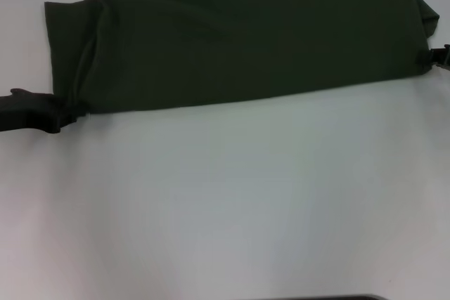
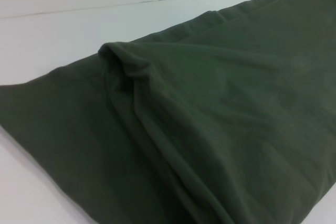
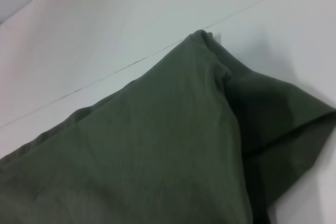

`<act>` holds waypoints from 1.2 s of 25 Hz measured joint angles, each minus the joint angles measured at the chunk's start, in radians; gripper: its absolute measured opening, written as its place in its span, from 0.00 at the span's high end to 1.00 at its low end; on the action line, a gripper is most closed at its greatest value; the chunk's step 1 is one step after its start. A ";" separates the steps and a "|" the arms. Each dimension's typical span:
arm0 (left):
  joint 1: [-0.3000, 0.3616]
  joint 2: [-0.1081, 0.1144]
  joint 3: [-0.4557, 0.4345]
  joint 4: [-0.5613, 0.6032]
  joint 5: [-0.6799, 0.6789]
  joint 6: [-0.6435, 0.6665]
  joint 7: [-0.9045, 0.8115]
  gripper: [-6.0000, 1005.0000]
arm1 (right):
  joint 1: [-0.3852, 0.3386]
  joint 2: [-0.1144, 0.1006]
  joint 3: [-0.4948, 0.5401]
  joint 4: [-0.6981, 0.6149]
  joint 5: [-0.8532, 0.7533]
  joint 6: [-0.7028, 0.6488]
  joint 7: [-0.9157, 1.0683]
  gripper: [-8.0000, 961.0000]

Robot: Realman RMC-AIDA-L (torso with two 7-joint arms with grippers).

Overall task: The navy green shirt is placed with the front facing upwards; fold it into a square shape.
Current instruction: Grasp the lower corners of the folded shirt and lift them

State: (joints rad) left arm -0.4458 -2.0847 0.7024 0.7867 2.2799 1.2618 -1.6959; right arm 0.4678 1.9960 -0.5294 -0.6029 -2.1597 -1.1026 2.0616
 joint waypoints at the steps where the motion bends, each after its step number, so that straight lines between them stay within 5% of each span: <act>1: 0.000 0.000 0.000 0.000 0.000 0.000 0.000 0.59 | 0.000 0.000 0.000 0.000 0.000 0.000 0.000 0.97; 6: -0.001 0.000 0.002 0.000 0.000 -0.001 -0.001 0.83 | -0.001 0.000 0.002 0.000 0.000 0.000 0.000 0.97; 12: -0.004 0.003 0.004 0.000 -0.001 0.028 0.003 0.97 | -0.005 0.000 0.003 -0.001 0.000 -0.007 -0.007 0.97; 30: 0.052 0.065 -0.038 0.002 0.000 0.228 0.037 0.97 | -0.119 0.016 0.032 -0.004 0.002 -0.306 -0.275 0.97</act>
State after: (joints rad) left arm -0.3939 -2.0194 0.6644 0.7888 2.2795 1.4894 -1.6589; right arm 0.3492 2.0121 -0.4971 -0.6073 -2.1581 -1.4089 1.7862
